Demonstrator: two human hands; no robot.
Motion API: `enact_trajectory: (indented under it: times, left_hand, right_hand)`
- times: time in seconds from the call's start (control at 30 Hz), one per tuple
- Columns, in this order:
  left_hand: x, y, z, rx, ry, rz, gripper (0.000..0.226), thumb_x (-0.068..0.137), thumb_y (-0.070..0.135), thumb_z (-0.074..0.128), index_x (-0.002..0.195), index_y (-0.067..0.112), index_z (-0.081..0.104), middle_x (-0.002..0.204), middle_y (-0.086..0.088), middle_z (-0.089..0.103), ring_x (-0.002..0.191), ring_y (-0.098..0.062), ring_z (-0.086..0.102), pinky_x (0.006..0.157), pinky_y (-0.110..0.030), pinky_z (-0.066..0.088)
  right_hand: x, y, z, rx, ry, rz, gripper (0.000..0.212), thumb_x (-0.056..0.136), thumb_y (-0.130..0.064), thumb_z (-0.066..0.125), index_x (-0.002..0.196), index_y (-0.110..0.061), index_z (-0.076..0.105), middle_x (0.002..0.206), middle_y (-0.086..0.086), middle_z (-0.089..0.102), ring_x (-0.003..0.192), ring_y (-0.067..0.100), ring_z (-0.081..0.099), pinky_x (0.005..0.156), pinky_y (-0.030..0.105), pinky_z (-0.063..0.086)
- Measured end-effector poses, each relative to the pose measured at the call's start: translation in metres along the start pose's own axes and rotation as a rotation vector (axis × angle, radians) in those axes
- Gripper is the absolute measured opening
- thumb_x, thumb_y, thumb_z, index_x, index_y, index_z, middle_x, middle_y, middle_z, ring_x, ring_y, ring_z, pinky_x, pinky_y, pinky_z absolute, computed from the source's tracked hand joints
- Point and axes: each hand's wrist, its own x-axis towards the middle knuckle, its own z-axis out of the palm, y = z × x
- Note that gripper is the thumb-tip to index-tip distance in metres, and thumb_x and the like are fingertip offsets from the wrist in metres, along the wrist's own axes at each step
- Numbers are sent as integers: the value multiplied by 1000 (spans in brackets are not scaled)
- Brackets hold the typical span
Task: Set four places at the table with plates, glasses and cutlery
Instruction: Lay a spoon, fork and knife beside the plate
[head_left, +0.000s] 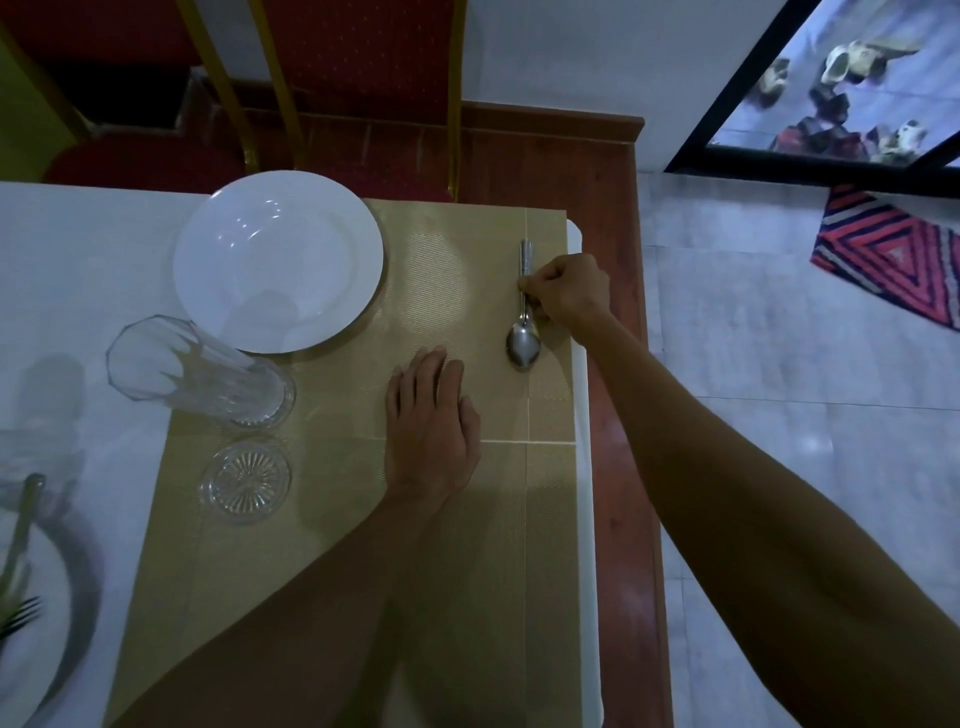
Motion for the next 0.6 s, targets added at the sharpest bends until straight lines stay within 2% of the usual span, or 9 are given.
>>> enact_trajectory:
  times: [0.07, 0.2, 0.3, 0.4, 0.47, 0.53, 0.6]
  left_hand:
    - [0, 0, -1, 1, -1, -1, 40, 97, 26, 43, 133, 13, 51, 145, -10, 44, 140, -27, 35, 118, -48, 23]
    - [-1, 0, 0, 10, 6, 2, 39, 97, 27, 43, 133, 14, 53, 146, -9, 44, 140, -27, 35, 117, -48, 24]
    - [-1, -1, 1, -2, 9, 8, 39, 97, 27, 42, 131, 14, 53, 146, -9, 44, 141, -27, 35, 117, -48, 24]
    - [-4, -4, 2, -34, -14, 28, 39, 97, 26, 42, 132, 13, 54, 148, -9, 43, 144, -27, 33, 117, -48, 24]
    - [-6, -8, -3, -84, -46, 56, 39, 97, 21, 44, 133, 10, 53, 150, -11, 43, 145, -29, 32, 117, -50, 25]
    - [-12, -15, -14, -139, -122, 53, 39, 97, 16, 44, 134, 8, 52, 152, -11, 40, 147, -28, 29, 117, -50, 25]
    - [-25, -25, -31, -223, -200, -2, 37, 99, 14, 40, 134, 7, 52, 153, -11, 40, 147, -25, 28, 119, -45, 24]
  right_hand:
    - [0, -1, 0, -9, -15, -3, 22, 83, -29, 81, 76, -10, 72, 78, 8, 75, 73, 24, 74, 75, 46, 63]
    - [-6, -1, -5, -13, 5, 20, 19, 84, -37, 71, 71, -24, 66, 84, 1, 74, 83, 23, 73, 80, 45, 62]
    - [-34, -3, -8, -4, 103, -8, 8, 85, -31, 61, 78, -28, 65, 92, -3, 74, 88, 21, 71, 82, 44, 61]
    - [-84, -3, -1, 30, 80, -66, 11, 84, -28, 60, 83, -25, 69, 88, -6, 73, 90, 19, 70, 84, 41, 58]
    - [-120, -1, 9, 13, 54, -82, 16, 88, -30, 58, 88, -20, 71, 86, -7, 72, 88, 17, 68, 80, 34, 55]
    - [-152, 0, 20, -19, 55, -99, 19, 91, -30, 57, 90, -18, 71, 84, -7, 71, 81, 14, 65, 72, 27, 45]
    - [-184, -3, 32, -24, 43, -102, 15, 91, -25, 58, 90, -16, 71, 82, -6, 69, 77, 12, 62, 65, 22, 37]
